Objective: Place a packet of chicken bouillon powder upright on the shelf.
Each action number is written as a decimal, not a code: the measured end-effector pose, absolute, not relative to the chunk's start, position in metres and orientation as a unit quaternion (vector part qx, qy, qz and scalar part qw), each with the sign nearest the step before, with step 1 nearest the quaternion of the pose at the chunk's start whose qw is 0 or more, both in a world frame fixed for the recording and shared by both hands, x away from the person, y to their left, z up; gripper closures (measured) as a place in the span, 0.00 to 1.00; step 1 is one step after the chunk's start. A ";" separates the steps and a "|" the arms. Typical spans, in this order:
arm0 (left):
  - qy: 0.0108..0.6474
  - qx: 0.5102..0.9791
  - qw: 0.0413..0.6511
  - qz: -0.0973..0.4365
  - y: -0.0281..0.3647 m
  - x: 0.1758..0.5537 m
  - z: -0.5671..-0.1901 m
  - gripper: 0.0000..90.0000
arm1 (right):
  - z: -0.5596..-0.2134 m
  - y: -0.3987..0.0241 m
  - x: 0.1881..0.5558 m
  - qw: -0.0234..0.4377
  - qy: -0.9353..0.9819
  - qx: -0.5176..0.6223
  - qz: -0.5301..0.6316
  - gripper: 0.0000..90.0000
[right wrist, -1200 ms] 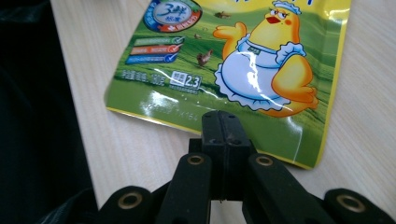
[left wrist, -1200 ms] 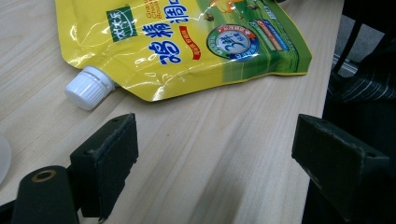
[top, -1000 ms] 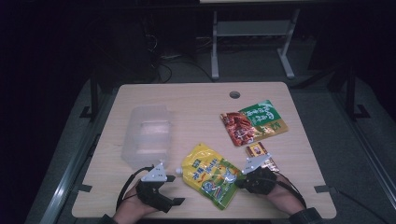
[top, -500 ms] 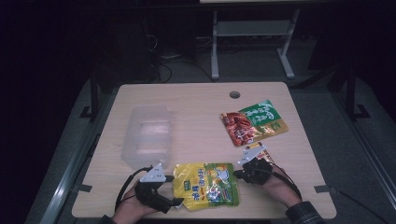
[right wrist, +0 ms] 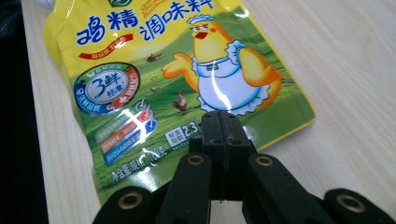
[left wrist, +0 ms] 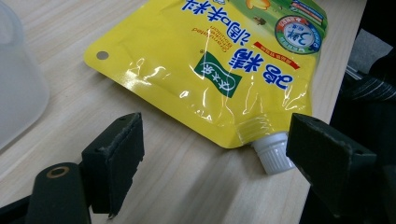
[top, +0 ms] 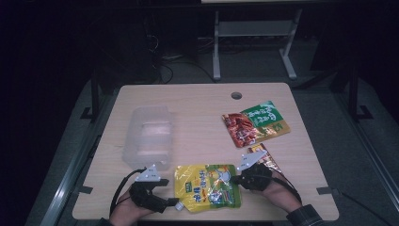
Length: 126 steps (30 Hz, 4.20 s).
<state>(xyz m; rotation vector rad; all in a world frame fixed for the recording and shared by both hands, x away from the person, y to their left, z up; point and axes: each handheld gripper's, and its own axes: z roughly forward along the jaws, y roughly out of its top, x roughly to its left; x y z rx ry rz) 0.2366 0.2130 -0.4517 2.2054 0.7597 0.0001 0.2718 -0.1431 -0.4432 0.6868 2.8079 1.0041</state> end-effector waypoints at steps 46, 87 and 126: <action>0.305 0.819 0.481 -0.070 0.196 0.270 -0.419 0.87 | -0.447 -0.140 0.269 0.034 0.922 0.208 0.325 1.00; 0.153 0.843 0.516 -0.015 0.158 0.316 -0.316 1.00 | -0.368 -0.137 0.332 0.033 0.845 0.150 0.511 0.37; 0.192 0.818 0.539 0.052 0.174 0.312 -0.310 0.34 | -0.377 -0.142 0.339 -0.028 0.840 0.109 0.531 1.00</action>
